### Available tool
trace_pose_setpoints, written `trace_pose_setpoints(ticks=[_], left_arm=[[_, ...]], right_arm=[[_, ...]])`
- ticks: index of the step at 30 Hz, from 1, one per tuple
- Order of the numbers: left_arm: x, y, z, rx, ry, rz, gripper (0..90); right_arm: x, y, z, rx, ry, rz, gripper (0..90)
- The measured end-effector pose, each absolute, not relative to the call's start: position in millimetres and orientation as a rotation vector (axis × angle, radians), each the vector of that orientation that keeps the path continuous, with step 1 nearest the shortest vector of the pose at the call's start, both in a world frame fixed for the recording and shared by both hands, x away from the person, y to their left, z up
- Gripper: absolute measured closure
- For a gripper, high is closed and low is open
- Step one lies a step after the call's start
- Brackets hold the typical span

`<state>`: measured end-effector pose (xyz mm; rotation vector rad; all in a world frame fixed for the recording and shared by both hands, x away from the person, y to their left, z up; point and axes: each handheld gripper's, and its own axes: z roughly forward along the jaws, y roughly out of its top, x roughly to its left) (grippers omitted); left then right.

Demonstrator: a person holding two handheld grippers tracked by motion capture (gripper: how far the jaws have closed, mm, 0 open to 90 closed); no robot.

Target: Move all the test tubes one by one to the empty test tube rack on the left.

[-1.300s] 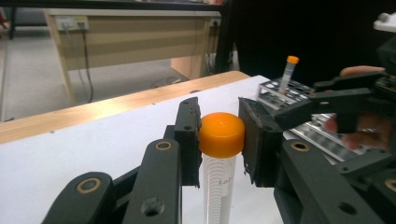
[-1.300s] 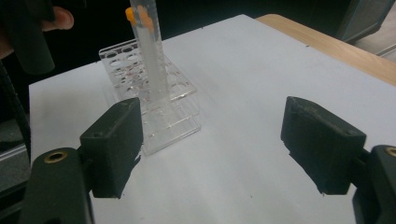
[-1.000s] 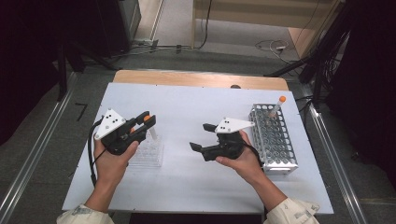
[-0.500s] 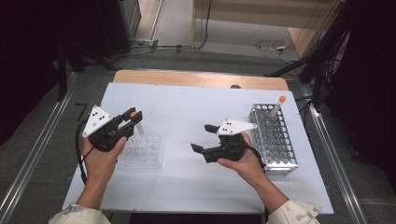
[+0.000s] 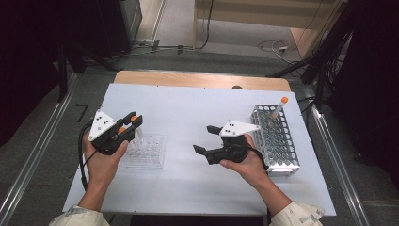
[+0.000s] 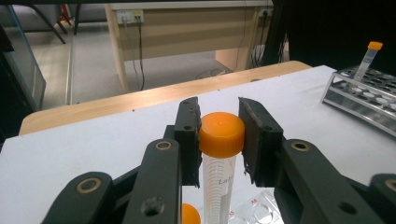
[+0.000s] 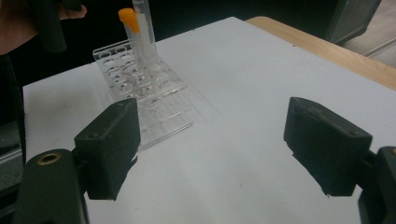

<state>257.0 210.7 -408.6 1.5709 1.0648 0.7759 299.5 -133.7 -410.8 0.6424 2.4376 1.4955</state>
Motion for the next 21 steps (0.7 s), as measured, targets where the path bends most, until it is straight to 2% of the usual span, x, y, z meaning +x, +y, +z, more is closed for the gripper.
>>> trace_pose_setpoints(ticks=[21], left_arm=[[258,205,-433,1.659,1.094,0.768,70.7]], right_arm=[[298,-135,-411,0.647,2.438,1.493,17.6]])
